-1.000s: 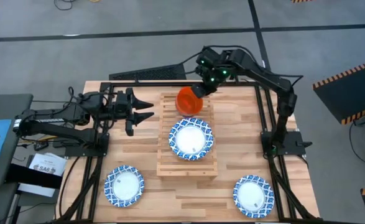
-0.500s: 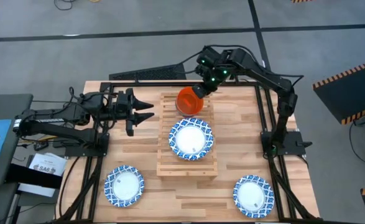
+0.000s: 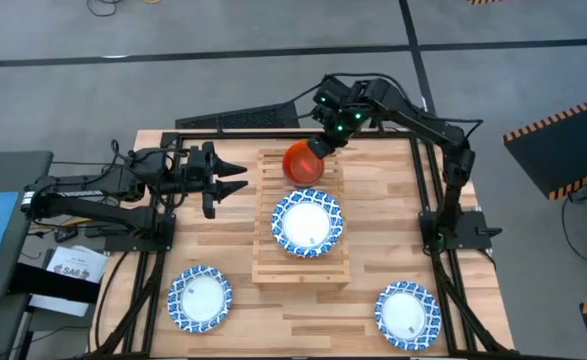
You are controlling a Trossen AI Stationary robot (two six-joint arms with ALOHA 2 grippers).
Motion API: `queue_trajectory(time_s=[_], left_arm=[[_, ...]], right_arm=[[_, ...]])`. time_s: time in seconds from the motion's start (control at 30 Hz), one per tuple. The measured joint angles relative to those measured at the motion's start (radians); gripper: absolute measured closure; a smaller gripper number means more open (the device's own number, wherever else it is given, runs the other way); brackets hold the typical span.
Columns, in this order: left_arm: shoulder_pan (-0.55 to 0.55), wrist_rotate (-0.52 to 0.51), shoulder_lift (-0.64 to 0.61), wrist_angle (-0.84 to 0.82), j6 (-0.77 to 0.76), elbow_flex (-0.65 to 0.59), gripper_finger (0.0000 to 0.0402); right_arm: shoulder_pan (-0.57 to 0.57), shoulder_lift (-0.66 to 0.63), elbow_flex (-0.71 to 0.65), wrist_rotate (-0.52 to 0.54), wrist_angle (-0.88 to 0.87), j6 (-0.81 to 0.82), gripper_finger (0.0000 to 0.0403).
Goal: Place and stack bowls onto a shelf
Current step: Stack the orange bowl on top of the blue bowl on the shelf, then stack the left white patterned bowl on top of the white patterned bowl on the shelf
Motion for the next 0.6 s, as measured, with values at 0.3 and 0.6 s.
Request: queue_trajectory(time_s=[0.3,0.6], left_arm=[[0.000,0.000,0.000,0.000,0.000,0.000,0.0239],[0.000,-0.008,0.000,0.000,0.000,0.000,0.0239]], right_arm=[[-0.028,-0.006,-0.002,0.007,-0.012,-0.062,0.0198],[-0.018,-0.056,-0.012,0.030,-0.130,-0.217,0.0175]])
